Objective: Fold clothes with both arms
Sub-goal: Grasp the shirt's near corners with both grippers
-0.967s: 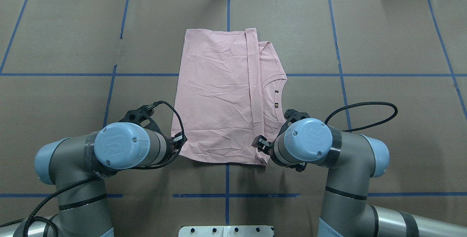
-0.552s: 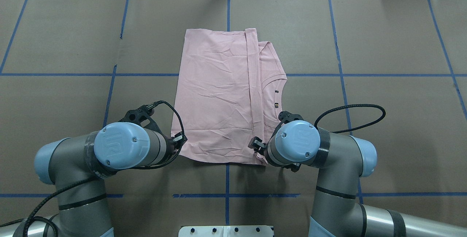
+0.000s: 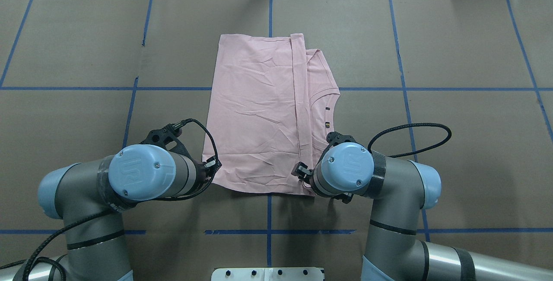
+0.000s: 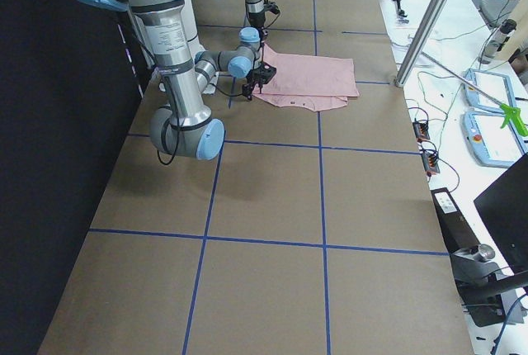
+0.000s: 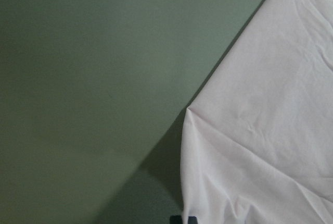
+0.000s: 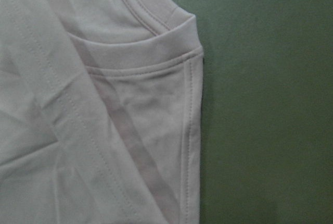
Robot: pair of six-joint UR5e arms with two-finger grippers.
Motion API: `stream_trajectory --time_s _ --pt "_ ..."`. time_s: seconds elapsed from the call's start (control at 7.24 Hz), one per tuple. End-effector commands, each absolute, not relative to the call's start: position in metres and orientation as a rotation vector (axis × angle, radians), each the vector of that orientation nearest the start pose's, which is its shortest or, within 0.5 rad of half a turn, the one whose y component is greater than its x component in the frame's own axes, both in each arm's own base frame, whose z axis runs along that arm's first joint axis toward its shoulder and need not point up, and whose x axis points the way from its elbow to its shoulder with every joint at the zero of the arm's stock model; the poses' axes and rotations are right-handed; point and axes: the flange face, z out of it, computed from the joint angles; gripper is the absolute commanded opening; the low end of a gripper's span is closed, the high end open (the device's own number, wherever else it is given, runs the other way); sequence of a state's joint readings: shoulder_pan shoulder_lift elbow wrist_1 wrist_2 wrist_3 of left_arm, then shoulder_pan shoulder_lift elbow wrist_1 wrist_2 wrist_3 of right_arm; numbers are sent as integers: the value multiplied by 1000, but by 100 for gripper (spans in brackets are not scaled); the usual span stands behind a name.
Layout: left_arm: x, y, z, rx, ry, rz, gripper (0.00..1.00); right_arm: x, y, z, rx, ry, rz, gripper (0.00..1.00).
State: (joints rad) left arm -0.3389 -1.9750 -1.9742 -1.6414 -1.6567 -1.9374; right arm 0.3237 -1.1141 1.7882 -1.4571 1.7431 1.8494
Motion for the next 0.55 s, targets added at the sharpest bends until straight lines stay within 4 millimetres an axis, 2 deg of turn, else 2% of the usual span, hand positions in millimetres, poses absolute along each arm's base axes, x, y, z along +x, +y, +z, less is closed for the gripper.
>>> stream_trajectory --time_s 0.0,0.14,0.41 --pt "504 -310 258 -94 890 -621 0 -564 -312 298 -146 -797 501 97" --pt "503 -309 262 -94 883 -622 0 -565 -312 296 -146 -800 499 91" --pt "503 -309 262 -94 883 -622 0 -565 -312 296 -147 -800 498 51"
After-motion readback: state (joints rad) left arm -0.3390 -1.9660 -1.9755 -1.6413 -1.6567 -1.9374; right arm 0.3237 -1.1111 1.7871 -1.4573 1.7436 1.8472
